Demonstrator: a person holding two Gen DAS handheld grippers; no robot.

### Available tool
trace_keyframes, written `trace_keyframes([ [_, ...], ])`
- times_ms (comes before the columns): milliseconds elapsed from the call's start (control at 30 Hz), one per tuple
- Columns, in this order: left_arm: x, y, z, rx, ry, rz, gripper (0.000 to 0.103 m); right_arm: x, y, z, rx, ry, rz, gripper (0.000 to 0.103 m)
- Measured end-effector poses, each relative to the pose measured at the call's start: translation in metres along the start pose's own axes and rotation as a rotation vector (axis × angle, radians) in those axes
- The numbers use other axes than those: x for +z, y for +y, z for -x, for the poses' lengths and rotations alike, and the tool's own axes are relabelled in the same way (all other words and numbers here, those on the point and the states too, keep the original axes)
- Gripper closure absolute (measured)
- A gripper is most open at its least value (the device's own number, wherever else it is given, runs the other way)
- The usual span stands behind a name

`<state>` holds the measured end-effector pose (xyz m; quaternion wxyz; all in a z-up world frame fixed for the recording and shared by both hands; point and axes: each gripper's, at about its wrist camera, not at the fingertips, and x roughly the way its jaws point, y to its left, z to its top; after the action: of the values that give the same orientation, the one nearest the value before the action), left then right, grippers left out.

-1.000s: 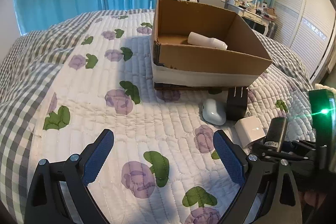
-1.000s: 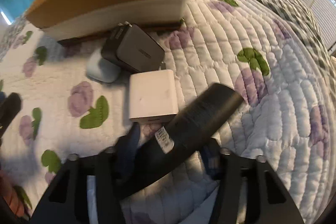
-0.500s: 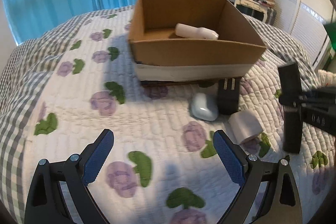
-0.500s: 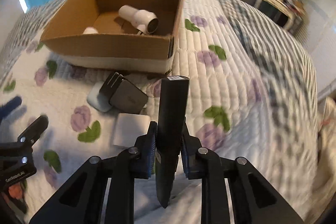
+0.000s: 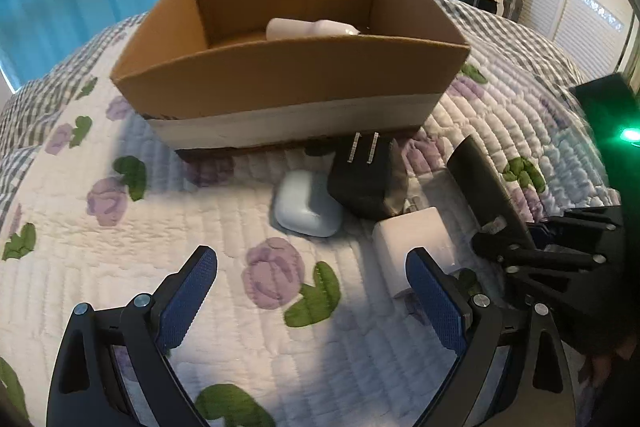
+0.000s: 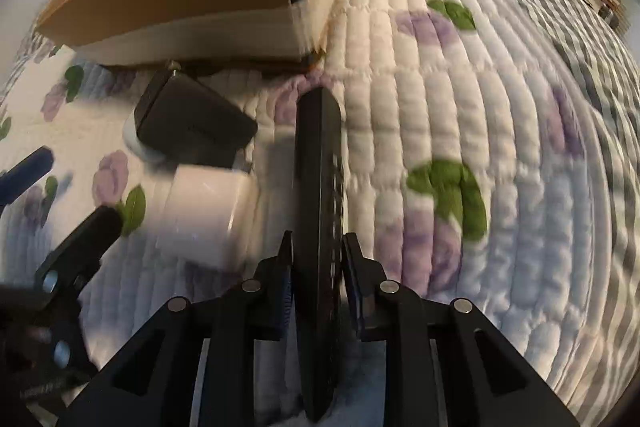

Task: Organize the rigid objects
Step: 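Grasp the black remote with the right tool while the left tool grasps the white square charger, then carry the remote and charger into the cardboard box and open both tools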

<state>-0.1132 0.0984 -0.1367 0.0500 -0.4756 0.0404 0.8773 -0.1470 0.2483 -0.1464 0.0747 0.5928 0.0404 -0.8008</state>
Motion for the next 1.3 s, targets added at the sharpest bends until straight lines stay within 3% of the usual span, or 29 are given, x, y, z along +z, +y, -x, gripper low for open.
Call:
trace_keyframes([
  [267,-0.002,-0.030,-0.012,-0.053,0.044,-0.048,0.006,0.005,-0.016,0.035,0.007,-0.124,-0.015,0.085],
  [400,0.001,-0.046,-0.027,-0.057,0.078,-0.044,0.006,0.011,-0.028,0.037,0.023,-0.120,-0.025,0.085],
  [467,0.001,-0.049,-0.035,-0.067,0.101,-0.034,0.013,0.013,-0.029,0.032,0.018,-0.105,-0.029,0.085],
  [600,-0.002,-0.050,-0.048,-0.160,0.147,-0.004,0.045,0.006,-0.023,0.025,0.002,-0.097,-0.017,0.085],
  [767,-0.004,-0.047,-0.031,-0.126,0.106,-0.024,0.048,0.002,-0.021,0.026,0.004,-0.105,-0.018,0.085],
  [1033,-0.002,-0.014,0.039,-0.109,-0.019,-0.017,0.050,0.003,-0.001,0.060,-0.007,-0.175,0.027,0.085],
  [1300,0.049,0.028,0.104,-0.117,-0.173,0.009,0.050,0.029,0.019,0.133,-0.011,-0.309,0.055,0.085],
])
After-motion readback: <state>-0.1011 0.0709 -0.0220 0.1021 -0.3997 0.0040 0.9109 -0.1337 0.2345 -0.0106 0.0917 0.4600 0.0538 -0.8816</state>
